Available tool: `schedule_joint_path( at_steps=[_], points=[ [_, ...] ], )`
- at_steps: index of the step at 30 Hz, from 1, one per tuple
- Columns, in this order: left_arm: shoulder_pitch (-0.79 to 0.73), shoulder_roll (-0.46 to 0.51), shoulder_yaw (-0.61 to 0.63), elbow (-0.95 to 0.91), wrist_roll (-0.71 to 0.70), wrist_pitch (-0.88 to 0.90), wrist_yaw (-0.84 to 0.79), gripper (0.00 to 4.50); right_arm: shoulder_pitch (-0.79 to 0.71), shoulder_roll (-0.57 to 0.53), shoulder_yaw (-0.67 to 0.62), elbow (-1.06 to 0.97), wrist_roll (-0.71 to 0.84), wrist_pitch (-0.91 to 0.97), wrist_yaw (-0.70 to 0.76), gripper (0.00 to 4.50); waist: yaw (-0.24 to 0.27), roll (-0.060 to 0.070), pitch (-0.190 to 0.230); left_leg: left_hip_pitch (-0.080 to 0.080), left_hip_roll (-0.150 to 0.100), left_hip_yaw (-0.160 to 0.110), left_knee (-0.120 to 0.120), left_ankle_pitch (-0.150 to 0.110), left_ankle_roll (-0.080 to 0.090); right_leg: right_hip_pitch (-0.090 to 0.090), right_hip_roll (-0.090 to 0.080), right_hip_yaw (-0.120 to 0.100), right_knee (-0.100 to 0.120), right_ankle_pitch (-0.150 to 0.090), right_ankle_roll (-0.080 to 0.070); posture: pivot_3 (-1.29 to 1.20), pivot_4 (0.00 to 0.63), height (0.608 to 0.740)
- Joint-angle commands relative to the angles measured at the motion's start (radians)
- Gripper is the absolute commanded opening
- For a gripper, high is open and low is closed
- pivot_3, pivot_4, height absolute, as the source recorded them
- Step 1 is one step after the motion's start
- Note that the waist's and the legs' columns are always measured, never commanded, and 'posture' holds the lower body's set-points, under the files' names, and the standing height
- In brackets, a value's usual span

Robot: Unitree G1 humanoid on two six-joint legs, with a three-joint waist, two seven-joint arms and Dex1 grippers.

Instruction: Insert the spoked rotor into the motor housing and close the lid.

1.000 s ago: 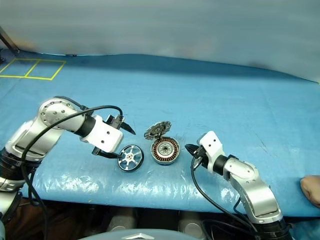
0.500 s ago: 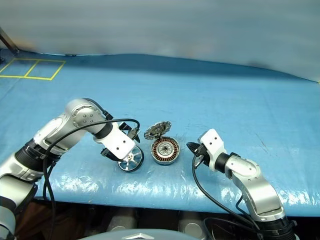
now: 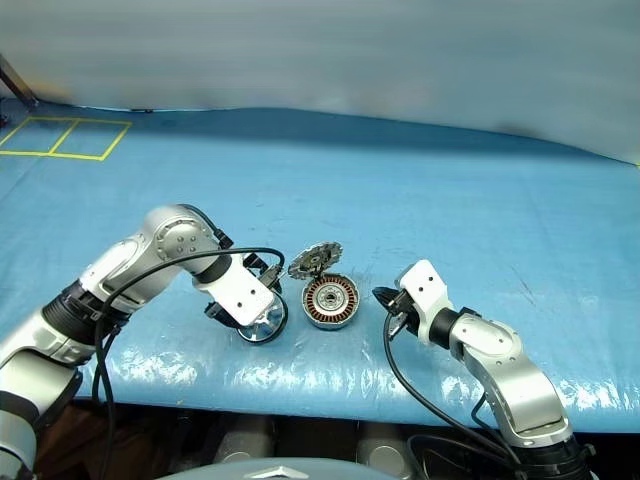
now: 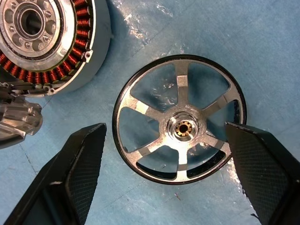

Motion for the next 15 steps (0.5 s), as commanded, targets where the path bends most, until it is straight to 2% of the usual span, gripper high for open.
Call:
schedule_joint_path(
  at_steps=[1,14,15],
  points=[
    [0.007,0.001,0.003,-0.014,0.015,-0.009,0.002,4.29,-0.011,-0.003,-0.019,-0.039,0.013,-0.003,-0.006,0.03,0.0,0.0,0.0,0.0,0.0,0.0,0.0,0.0,0.0,0.0,0.0,0.0,0.0,0.0,0.0,0.0,0.15,0.74],
    [0.036,-0.033,-0.03,0.036,0.071,-0.032,0.009,4.29,-0.014,0.004,-0.012,-0.04,0.011,-0.002,-0.008,0.03,0.001,0.001,0.0,0.002,0.0,0.0,0.001,0.0,0.001,0.002,0.0,0.0,0.0,0.0,0.0,0.0,0.15,0.74],
    [0.037,-0.035,-0.029,0.039,0.072,-0.031,0.01,4.1,-0.013,0.004,-0.012,-0.04,0.011,-0.003,-0.008,0.01,0.001,0.001,0.0,0.003,0.0,0.0,0.001,0.0,0.001,0.003,0.0,0.0,0.0,0.0,0.0,0.0,0.15,0.74]
  ],
)
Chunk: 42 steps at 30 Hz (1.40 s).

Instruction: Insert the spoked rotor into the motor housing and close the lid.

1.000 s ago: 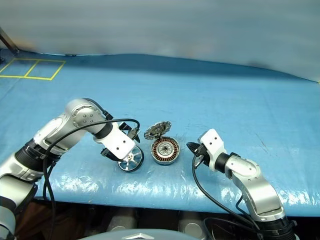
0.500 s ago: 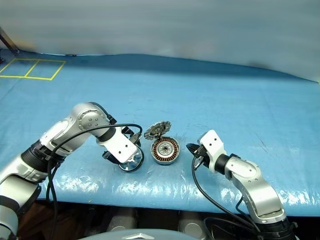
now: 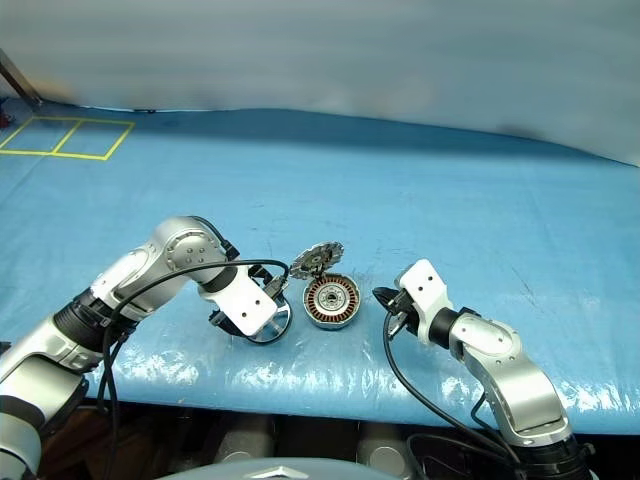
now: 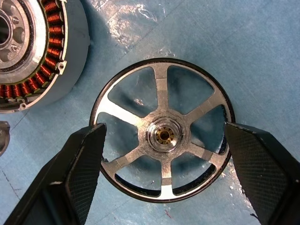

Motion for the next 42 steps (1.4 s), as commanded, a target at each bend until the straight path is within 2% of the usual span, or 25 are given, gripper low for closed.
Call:
schedule_joint_path(
  at_steps=[1,5,13,16,28,34,42],
  points=[
    [0.009,-0.004,-0.013,0.02,0.016,-0.001,-0.002,3.89,-0.009,0.003,-0.012,-0.038,0.011,-0.01,-0.007,0.0,0.0,0.0,0.0,0.001,0.0,0.0,0.0,0.0,0.0,0.001,0.0,0.0,0.0,0.0,0.0,0.0,0.15,0.74],
    [0.017,-0.007,-0.016,0.04,0.034,-0.013,0.012,2.73,-0.008,0.005,-0.013,-0.034,0.01,-0.015,-0.008,0.0,-0.001,0.0,0.0,0.0,0.0,0.0,0.0,0.0,0.0,0.0,0.0,0.0,0.0,0.0,0.0,0.0,0.15,0.74],
    [0.037,0.0,-0.018,0.054,0.049,-0.02,0.023,2.73,-0.009,0.005,-0.014,-0.027,0.011,-0.022,-0.008,0.0,-0.003,0.001,-0.001,0.001,0.0,0.0,-0.001,0.0,0.0,0.0,0.0,0.0,0.0,0.0,0.0,0.0,0.15,0.74],
    [0.043,0.011,-0.003,0.06,0.049,-0.026,0.041,2.27,-0.009,0.006,-0.014,-0.021,0.012,-0.026,-0.007,0.0,-0.003,0.002,-0.001,0.002,0.0,0.0,-0.001,0.0,0.0,0.001,0.0,0.0,0.001,0.0,0.0,0.0,0.15,0.74],
    [0.164,0.07,0.133,0.019,-0.042,-0.016,0.127,2.24,0.011,0.026,-0.035,-0.005,0.013,-0.051,-0.025,0.0,-0.011,0.003,-0.002,0.003,0.0,0.0,-0.002,0.0,0.001,0.001,0.0,0.001,0.001,0.0,-0.001,0.0,0.15,0.74],
    [0.21,0.074,0.25,-0.01,-0.175,0.079,0.144,2.24,0.039,0.034,-0.067,0.007,0.017,-0.067,-0.029,0.0,-0.011,0.003,-0.002,0.002,0.0,0.0,-0.001,0.0,0.001,0.0,0.0,0.0,0.001,0.0,-0.001,0.0,0.15,0.74],
    [0.275,0.079,0.277,-0.097,-0.374,0.176,0.061,2.24,0.077,0.069,-0.067,0.026,0.014,-0.097,-0.046,0.0,-0.006,0.003,-0.002,0.001,0.0,0.0,-0.002,0.0,0.001,-0.001,0.0,0.001,0.001,0.0,-0.001,0.0,0.15,0.74]
  ],
)
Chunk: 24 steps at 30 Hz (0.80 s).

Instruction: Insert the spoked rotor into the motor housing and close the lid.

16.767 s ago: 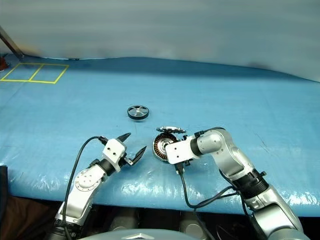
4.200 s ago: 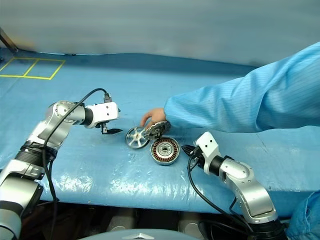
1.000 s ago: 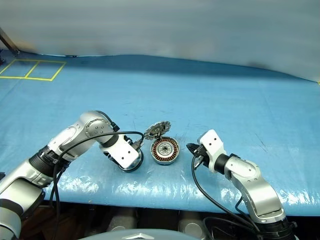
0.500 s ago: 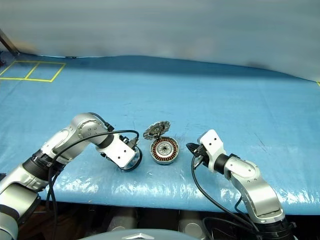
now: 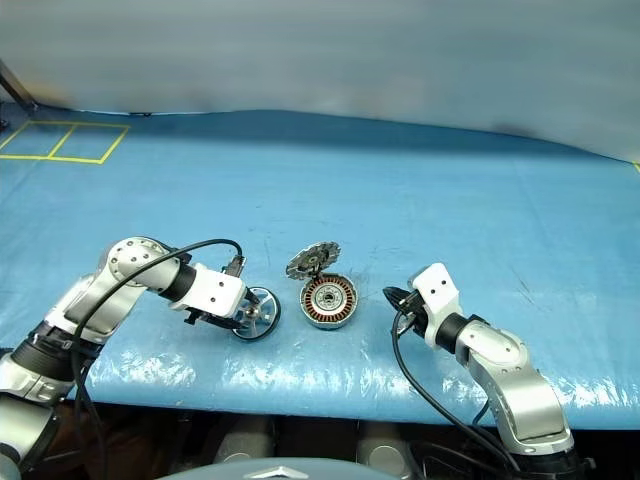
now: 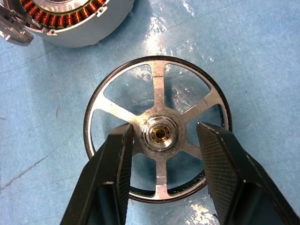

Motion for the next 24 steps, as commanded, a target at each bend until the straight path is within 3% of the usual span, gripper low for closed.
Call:
schedule_joint_path(
  at_steps=[1,7,12,15,19,24],
  points=[
    [0.006,-0.003,0.017,-0.082,-0.106,0.065,-0.048,2.24,0.012,0.018,-0.01,-0.018,0.008,-0.031,-0.011,0.0,0.002,0.0,0.0,0.0,0.0,0.0,0.0,0.0,0.0,0.0,0.0,0.0,0.0,0.0,0.0,0.0,0.15,0.74],
    [-0.029,-0.034,0.004,-0.102,-0.171,0.116,-0.067,2.24,0.028,0.029,-0.011,-0.011,0.0,-0.045,-0.02,0.0,0.007,0.0,0.0,0.0,0.0,0.0,0.001,0.0,0.0,0.0,0.0,0.0,0.0,0.0,0.0,0.0,0.15,0.74],
    [-0.053,-0.033,-0.014,-0.068,-0.143,0.106,-0.069,2.24,0.039,0.038,-0.012,-0.007,-0.003,-0.055,-0.033,0.0,0.006,0.0,0.0,0.0,0.0,0.0,0.0,0.0,0.0,-0.001,0.0,0.0,0.0,0.0,0.0,0.0,0.15,0.74],
    [-0.062,-0.032,-0.018,-0.051,-0.138,0.101,-0.071,1.64,0.043,0.044,-0.01,-0.007,-0.006,-0.059,-0.038,0.0,0.005,0.0,0.0,0.0,0.0,0.0,0.0,0.0,0.0,-0.001,0.0,0.0,0.0,0.0,0.0,0.0,0.15,0.74],
    [-0.073,-0.034,-0.022,-0.035,-0.132,0.08,-0.074,0.39,0.046,0.052,-0.005,-0.008,-0.01,-0.063,-0.045,0.0,0.006,0.0,0.0,-0.001,0.0,0.0,0.0,0.0,0.0,-0.001,0.0,0.0,0.0,0.0,0.0,0.0,0.15,0.74],
    [-0.084,-0.028,-0.022,-0.026,-0.14,0.076,-0.092,0.39,0.054,0.058,-0.004,-0.008,-0.013,-0.07,-0.049,0.0,0.007,0.0,0.0,-0.001,0.0,0.0,0.0,0.0,0.0,-0.001,0.0,0.0,0.0,0.0,0.0,0.0,0.15,0.74]
  ],
)
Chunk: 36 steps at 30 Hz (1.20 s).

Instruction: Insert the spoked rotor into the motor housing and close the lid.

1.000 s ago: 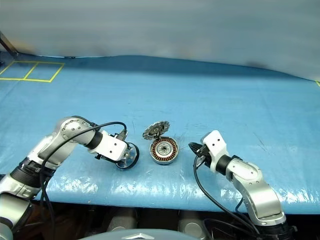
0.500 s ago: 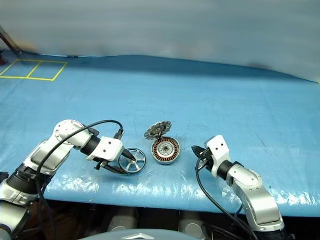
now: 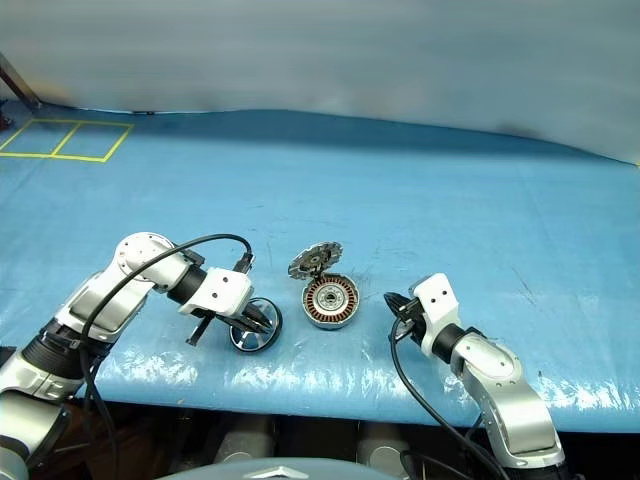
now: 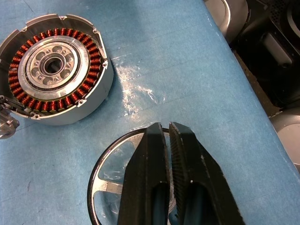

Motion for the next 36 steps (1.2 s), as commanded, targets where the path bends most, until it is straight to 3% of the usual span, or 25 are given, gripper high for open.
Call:
schedule_joint_path(
  at_steps=[1,14,22,28,30,36],
  points=[
    [-0.031,0.014,0.007,-0.001,0.0,-0.021,-0.015,0.39,0.001,0.004,-0.005,-0.011,0.001,-0.024,-0.005,0.0,0.0,0.0,0.0,0.0,0.0,0.0,0.0,0.0,0.0,0.0,0.0,0.0,0.0,0.0,0.0,0.0,0.15,0.74],
    [-0.084,0.08,-0.026,0.043,0.038,-0.142,-0.077,0.39,-0.007,0.001,-0.006,-0.008,0.0,-0.02,-0.002,0.0,0.0,0.0,0.0,-0.001,0.0,0.0,0.0,0.0,0.0,-0.001,0.0,0.0,0.0,0.0,0.0,0.0,0.15,0.74],
    [-0.094,0.047,-0.045,0.093,0.083,-0.197,-0.062,0.39,0.008,0.008,0.0,-0.021,-0.006,-0.022,-0.012,0.0,0.0,0.0,0.0,-0.001,0.0,0.0,0.0,0.0,0.0,-0.001,0.0,0.0,-0.001,0.0,0.0,0.0,0.15,0.74],
    [-0.113,0.005,-0.029,0.119,0.087,-0.138,-0.014,0.39,0.014,0.004,-0.001,-0.023,-0.005,-0.017,-0.015,0.0,0.0,0.0,0.0,-0.001,0.0,0.0,0.0,0.0,0.0,-0.001,0.0,0.0,0.0,0.0,0.0,0.0,0.15,0.74],
    [-0.118,0.006,-0.033,0.115,0.095,-0.132,-0.023,0.02,0.009,0.004,0.002,-0.022,-0.005,-0.016,-0.017,0.0,0.0,0.0,0.0,-0.002,0.0,0.0,0.0,0.0,0.0,-0.001,0.0,0.0,0.0,0.0,0.0,0.0,0.15,0.74],
    [-0.216,0.044,-0.087,0.094,0.135,-0.131,-0.073,0.01,-0.022,0.0,0.007,-0.014,-0.005,-0.012,-0.016,0.0,0.0,-0.001,0.0,-0.002,0.0,0.0,0.0,0.0,0.0,-0.001,0.0,0.0,0.0,0.0,0.0,0.0,0.15,0.74]
  ],
)
